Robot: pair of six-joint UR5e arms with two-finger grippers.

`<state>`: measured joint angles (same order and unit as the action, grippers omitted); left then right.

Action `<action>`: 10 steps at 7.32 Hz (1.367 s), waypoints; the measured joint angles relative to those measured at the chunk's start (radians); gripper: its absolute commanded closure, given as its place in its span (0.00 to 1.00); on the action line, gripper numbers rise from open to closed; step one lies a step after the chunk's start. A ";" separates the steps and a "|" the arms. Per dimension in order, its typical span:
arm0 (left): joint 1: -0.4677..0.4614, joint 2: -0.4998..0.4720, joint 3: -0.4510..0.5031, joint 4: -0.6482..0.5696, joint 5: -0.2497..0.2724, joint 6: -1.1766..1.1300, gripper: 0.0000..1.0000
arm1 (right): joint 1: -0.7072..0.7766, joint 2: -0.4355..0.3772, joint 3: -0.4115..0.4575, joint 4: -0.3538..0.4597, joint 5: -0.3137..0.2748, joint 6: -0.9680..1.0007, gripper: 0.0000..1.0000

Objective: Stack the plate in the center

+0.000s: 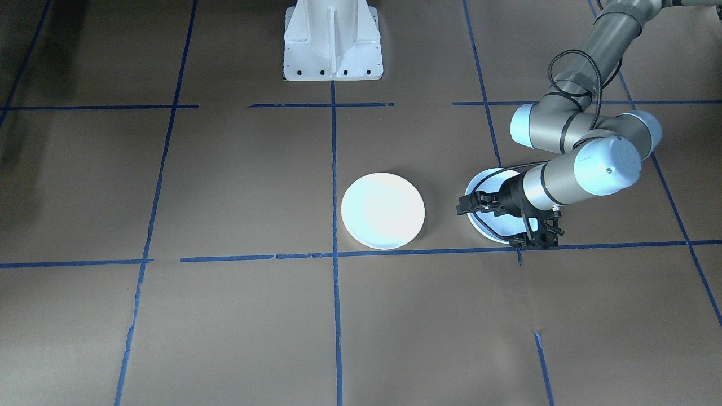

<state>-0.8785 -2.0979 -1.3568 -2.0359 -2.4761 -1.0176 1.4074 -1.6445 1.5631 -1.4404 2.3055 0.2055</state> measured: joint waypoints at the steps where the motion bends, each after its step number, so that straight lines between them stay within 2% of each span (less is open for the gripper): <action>1: 0.046 -0.015 -0.009 -0.002 0.035 -0.021 0.00 | 0.000 0.000 0.000 0.000 0.000 0.000 0.00; 3: 0.100 -0.034 -0.017 -0.008 0.079 -0.052 0.03 | 0.000 0.000 0.000 0.000 0.000 0.000 0.00; 4: 0.112 -0.041 -0.016 -0.008 0.084 -0.058 0.06 | 0.000 0.000 0.000 0.000 0.000 0.000 0.00; 8: 0.129 -0.059 0.023 -0.050 0.095 -0.143 0.07 | -0.001 0.000 0.000 0.000 0.000 0.000 0.00; 9: 0.130 -0.062 0.036 -0.074 0.112 -0.185 0.10 | -0.001 0.000 0.000 0.000 0.000 0.000 0.00; 10: 0.131 -0.066 0.043 -0.085 0.131 -0.220 0.19 | -0.001 0.000 0.000 0.000 0.000 0.000 0.00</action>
<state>-0.7472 -2.1640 -1.3139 -2.1209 -2.3450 -1.2380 1.4067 -1.6444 1.5631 -1.4404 2.3056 0.2056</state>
